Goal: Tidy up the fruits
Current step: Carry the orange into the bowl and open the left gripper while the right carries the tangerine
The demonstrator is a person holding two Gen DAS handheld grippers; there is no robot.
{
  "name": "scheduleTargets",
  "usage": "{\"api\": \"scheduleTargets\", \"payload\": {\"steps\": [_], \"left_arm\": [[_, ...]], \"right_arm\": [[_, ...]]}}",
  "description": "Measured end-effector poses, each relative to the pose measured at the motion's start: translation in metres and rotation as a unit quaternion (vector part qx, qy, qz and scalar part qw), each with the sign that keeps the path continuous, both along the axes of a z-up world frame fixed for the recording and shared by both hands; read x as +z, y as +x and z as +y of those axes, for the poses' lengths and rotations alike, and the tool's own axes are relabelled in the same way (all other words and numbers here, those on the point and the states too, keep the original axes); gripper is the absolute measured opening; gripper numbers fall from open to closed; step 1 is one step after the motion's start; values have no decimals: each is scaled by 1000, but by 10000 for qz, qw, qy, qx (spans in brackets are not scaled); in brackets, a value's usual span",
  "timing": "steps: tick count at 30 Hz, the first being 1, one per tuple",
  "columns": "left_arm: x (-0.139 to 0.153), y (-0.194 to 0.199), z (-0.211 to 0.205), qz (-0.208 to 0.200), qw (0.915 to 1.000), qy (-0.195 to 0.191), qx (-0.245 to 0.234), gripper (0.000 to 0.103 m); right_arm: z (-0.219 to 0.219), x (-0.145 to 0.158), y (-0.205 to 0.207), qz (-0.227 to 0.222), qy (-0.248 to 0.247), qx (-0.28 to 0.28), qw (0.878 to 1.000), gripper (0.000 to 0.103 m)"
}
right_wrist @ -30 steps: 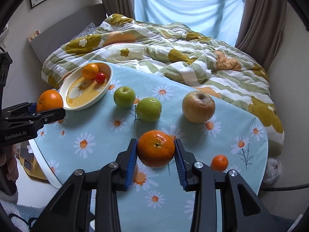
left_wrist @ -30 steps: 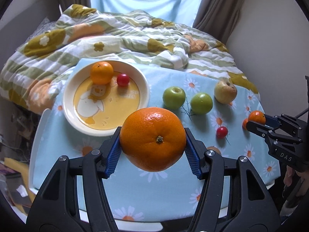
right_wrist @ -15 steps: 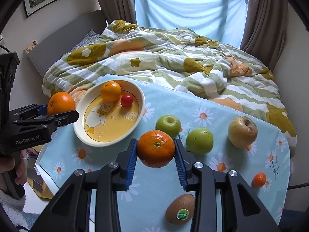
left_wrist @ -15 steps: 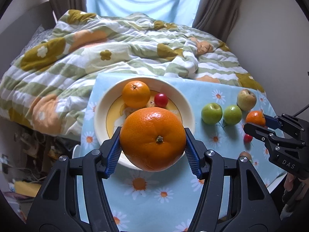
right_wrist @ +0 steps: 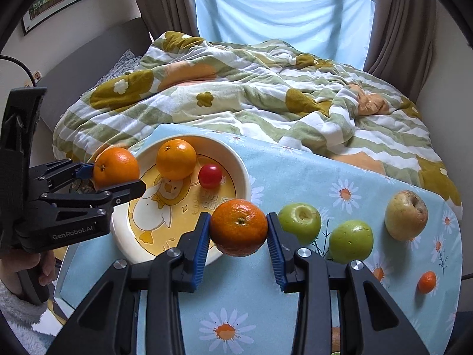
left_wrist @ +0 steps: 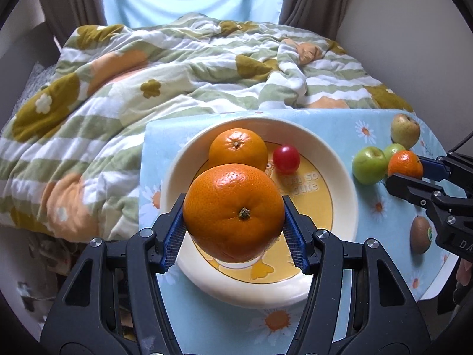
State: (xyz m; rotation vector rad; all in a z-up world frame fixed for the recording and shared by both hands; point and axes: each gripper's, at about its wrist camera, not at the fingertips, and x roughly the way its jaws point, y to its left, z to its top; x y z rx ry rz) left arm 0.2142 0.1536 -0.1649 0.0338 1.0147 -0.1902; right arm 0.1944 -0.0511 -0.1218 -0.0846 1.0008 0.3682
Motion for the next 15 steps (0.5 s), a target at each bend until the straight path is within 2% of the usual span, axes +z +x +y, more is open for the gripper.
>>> {"api": "scheduleTargets", "payload": {"steps": [4,12,14,15], "left_arm": [[-12,5,-1,16,9995,302,-96,66],[-24,11,-4,38,9977,651,-176,67],[-26,12,-8,32,9970,745,-203,71],[-24,10,-9,-22,9967,785,-210,85]], "right_arm": [[3,-11,6,115,-93,19,9999,35],[4,-14,19,126,-35,-15,9999,35],[3,-13,21,122,-9,-23,9999,35],[3,-13,22,123,-1,-18,9999,35]]}}
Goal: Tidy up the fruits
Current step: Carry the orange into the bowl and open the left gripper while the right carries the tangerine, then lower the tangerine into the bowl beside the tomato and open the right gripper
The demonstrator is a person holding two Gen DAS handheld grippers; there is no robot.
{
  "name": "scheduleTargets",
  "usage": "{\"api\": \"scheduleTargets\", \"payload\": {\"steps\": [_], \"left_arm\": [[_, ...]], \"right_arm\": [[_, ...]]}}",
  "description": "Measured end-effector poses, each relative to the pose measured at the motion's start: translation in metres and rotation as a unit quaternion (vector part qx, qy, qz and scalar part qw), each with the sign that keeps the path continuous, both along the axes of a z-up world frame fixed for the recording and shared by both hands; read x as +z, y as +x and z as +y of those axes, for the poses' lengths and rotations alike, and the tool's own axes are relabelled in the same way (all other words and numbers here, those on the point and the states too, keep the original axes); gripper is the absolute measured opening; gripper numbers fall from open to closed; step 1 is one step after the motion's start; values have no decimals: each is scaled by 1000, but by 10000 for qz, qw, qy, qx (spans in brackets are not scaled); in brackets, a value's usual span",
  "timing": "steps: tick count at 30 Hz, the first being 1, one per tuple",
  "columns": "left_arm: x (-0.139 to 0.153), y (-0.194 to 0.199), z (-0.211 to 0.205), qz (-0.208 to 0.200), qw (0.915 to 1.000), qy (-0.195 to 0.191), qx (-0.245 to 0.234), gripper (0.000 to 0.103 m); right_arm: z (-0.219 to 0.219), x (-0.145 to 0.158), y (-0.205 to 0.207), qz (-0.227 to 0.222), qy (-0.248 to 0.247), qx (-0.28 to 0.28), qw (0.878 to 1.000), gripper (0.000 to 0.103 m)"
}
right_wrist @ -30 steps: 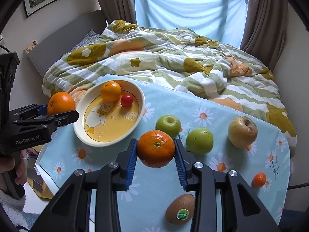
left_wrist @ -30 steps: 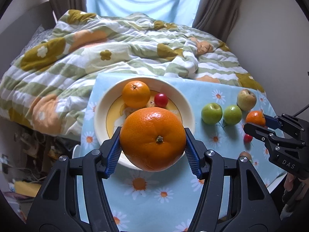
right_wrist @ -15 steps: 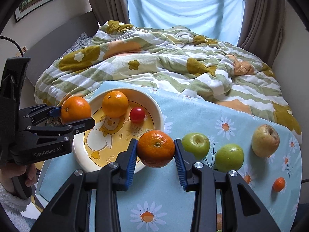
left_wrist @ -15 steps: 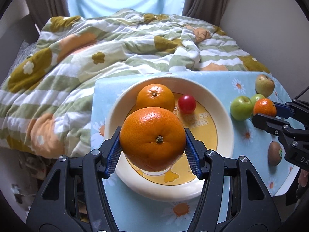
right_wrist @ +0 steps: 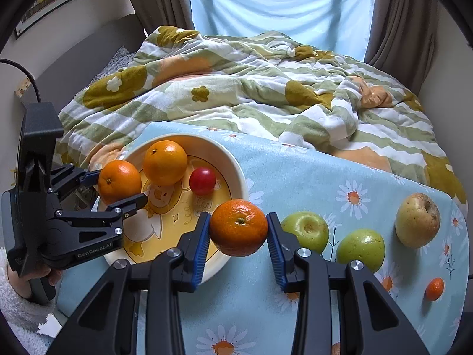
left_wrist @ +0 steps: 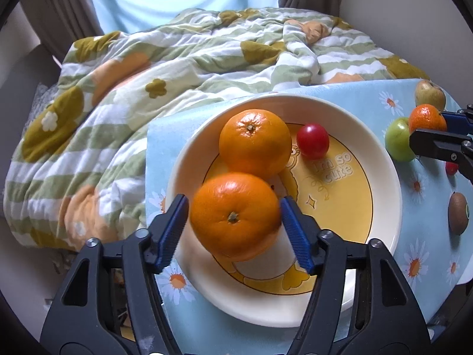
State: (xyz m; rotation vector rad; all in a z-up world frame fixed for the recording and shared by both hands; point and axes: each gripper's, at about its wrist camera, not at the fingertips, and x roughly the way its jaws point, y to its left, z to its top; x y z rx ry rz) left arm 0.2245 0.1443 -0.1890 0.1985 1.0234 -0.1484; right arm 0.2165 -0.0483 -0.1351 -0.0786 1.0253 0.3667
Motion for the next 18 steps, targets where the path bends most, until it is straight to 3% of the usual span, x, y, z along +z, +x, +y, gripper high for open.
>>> {"api": "scheduleTargets", "payload": {"steps": [1,2,7,18], "left_arm": [[3,-1,0,-82,10000,15,9,100],[7,-3,0,-185,9998,5,31,103],[21,-12,1,-289,9995,-24,137,103],[36,-45,8,0,9975,-370,601,103]], "right_arm": [[0,1,1,0,3,9,10000,35],[-1,2,1,-2,4,21,10000,35],[-3,7,0,-3,50,89,9999,35],[5,6,2,80,130,442,9989,35]]}}
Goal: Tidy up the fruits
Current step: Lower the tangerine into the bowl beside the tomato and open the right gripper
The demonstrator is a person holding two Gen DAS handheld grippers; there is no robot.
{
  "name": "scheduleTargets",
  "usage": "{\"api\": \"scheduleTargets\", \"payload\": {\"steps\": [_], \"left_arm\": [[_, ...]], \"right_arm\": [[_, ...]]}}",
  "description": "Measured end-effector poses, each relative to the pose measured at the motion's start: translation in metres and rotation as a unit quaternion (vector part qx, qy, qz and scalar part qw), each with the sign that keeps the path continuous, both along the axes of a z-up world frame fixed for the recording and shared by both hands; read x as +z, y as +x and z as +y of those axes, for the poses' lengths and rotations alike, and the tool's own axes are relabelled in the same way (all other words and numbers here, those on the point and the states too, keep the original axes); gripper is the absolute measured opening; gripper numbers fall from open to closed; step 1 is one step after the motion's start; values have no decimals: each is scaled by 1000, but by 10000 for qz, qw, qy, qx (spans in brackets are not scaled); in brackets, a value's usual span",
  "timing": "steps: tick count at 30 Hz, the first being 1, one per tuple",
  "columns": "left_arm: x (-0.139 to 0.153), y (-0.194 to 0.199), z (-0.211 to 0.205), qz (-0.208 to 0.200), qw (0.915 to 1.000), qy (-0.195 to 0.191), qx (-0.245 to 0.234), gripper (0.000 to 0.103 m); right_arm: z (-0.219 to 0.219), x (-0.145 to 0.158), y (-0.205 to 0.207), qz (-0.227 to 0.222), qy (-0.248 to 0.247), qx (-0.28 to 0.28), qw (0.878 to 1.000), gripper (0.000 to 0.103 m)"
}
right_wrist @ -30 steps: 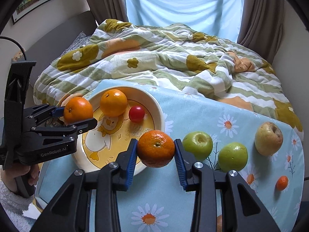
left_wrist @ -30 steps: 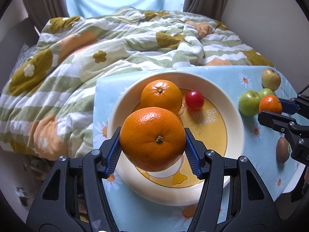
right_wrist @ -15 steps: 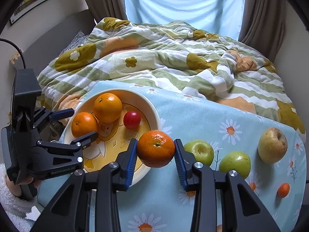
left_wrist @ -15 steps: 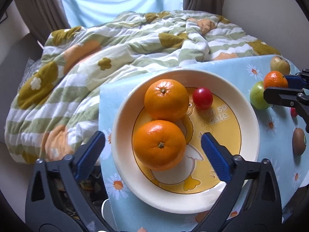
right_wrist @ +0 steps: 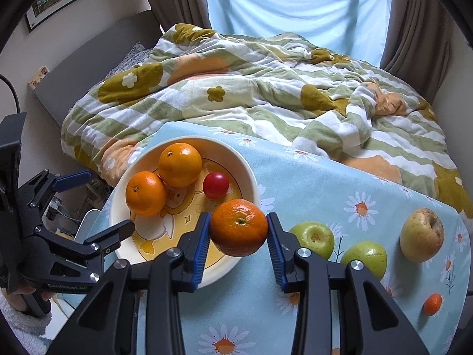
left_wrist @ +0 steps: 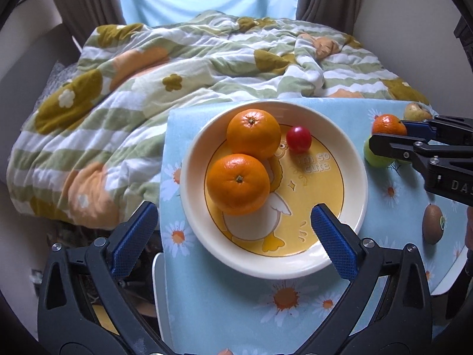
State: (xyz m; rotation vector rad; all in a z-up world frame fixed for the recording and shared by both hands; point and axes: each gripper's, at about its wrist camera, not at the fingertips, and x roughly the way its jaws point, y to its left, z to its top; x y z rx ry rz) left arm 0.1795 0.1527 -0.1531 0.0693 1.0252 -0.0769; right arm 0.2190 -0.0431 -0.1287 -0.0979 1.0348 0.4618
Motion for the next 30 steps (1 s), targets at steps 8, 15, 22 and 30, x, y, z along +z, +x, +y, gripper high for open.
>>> {"api": "scheduleTargets", "payload": {"steps": [8,15,22,30], "left_arm": [[8,-27,6,142,9991,-202,346,103],[3,-43,16,210,9975,-243,627,103],[-2,-55,24,286,9961,-304,773,103],[7,-61,27,219,9963,-330,758,103]], "right_arm": [[11,-19,7,218,121,192,9995,35],[33,-31,11,195,136,512,9984,35],[44,-31,7,-38,98,597,9982,61],[46,-18,2,-215,268,667,9972,102]]}}
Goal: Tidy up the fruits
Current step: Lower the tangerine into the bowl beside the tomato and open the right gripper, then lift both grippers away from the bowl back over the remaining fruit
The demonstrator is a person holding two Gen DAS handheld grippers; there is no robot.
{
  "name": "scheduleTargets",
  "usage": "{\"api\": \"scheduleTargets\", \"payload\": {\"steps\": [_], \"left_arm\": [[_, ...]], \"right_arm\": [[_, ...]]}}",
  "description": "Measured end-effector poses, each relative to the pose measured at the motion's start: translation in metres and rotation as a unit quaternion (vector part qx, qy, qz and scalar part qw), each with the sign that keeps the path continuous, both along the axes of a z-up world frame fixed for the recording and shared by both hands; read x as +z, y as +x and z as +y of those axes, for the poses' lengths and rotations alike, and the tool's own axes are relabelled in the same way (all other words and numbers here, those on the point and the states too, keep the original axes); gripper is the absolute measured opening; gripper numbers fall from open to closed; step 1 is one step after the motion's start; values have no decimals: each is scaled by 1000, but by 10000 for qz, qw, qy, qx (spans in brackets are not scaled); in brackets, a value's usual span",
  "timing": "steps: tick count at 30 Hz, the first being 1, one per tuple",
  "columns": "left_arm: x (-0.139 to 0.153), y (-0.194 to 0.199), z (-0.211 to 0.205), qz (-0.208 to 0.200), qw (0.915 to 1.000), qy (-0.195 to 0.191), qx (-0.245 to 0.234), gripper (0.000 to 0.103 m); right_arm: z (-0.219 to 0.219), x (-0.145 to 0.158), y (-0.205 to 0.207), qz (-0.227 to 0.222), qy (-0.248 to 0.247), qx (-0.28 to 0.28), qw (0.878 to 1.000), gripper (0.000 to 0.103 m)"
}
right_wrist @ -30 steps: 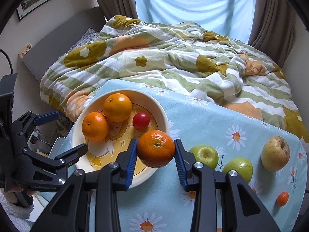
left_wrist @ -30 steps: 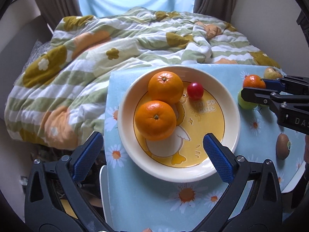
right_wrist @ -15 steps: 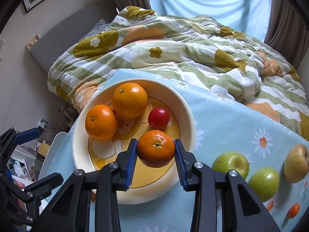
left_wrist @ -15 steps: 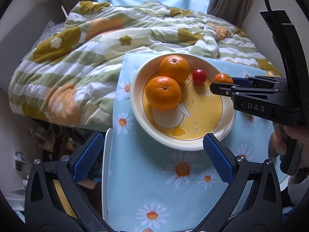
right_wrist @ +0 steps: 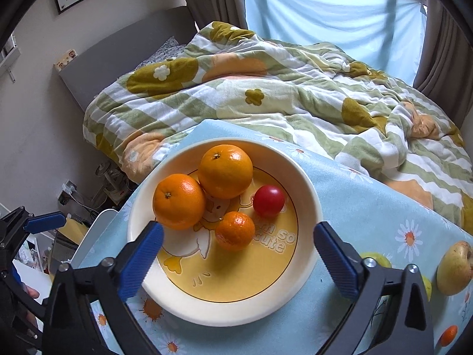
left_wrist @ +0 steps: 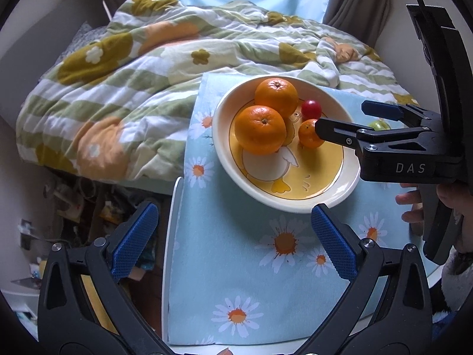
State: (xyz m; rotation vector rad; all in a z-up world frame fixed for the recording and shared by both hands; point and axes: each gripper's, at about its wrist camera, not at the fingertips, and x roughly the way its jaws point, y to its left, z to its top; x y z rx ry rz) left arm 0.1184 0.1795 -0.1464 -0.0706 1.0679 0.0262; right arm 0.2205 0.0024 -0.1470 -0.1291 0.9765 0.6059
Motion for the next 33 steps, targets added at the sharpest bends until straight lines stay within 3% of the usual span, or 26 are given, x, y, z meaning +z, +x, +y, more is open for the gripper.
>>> {"api": "scheduleTargets", "payload": {"steps": [13,24,33], "left_arm": [[28,-5,-10,-268,9992,13,-305,103],[62,-10,-27,-505,9959,-124,-746,103],[82,-7,-71,-666,9906,-186,-1176,103]], "right_arm": [[-26,31,-19,-173,78,-311,9993,102],[-79,73,-50,-100,98,-1215,9925,103],[-143,96,-80,-249,-74,-1955,9804,103]]}}
